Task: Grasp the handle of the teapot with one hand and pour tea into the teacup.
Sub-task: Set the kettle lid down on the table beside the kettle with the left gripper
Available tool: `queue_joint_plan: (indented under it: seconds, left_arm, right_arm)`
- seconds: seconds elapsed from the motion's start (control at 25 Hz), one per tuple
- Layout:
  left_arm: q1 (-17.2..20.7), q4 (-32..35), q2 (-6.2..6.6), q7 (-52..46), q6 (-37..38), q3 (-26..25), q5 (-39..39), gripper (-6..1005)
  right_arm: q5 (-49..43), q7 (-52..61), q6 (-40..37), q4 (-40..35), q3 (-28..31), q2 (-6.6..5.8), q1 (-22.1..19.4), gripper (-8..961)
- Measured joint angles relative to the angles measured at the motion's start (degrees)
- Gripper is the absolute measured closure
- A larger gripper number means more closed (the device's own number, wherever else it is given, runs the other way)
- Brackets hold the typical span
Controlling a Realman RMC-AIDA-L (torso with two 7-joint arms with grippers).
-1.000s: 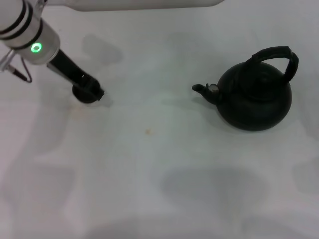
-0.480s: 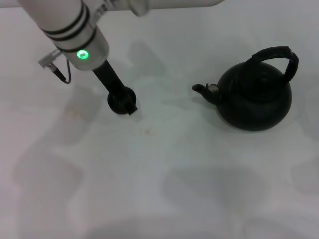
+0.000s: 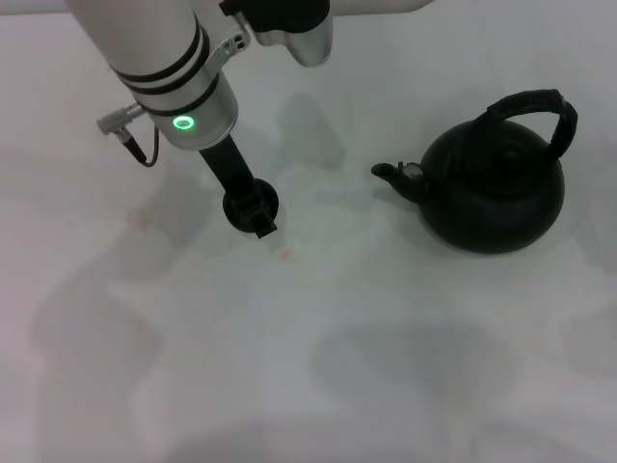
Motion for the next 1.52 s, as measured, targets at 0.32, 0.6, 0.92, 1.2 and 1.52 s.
queue_joint_plan:
  seconds: [0.32,0.6,0.92,1.2,1.52]
  left_arm:
    - [-0.68,-0.04,-0.04,5.81,0.2,0.61,-0.17,298]
    - [-1.04,0.48,-0.08,9.75,1.85,2.25,-0.81,298]
    - [-1.16,0.64,-0.26,10.22,3.9,2.36,-3.76,299]
    - [-1.19,1.62,-0.27,9.89,3.54,3.24,-6.83,299]
    - [-1.16,4.34,-0.27,9.77,3.42,3.97,-7.23,299]
  right_arm:
    - [-0.03,-0.01,-0.03,0.0,0.0,0.16,-0.01,112]
    - [-0.11,0.15,-0.01,0.0,0.0,0.19,-0.27,112]
    - [-0.11,0.0,-0.34,1.18,0.0,0.19,-0.68,112]
    - [-0.08,0.01,-0.37,1.23,0.0,0.19,-0.7,113]
    - [0.21,0.16,-0.37,1.32,0.0,0.16,-0.64,113]
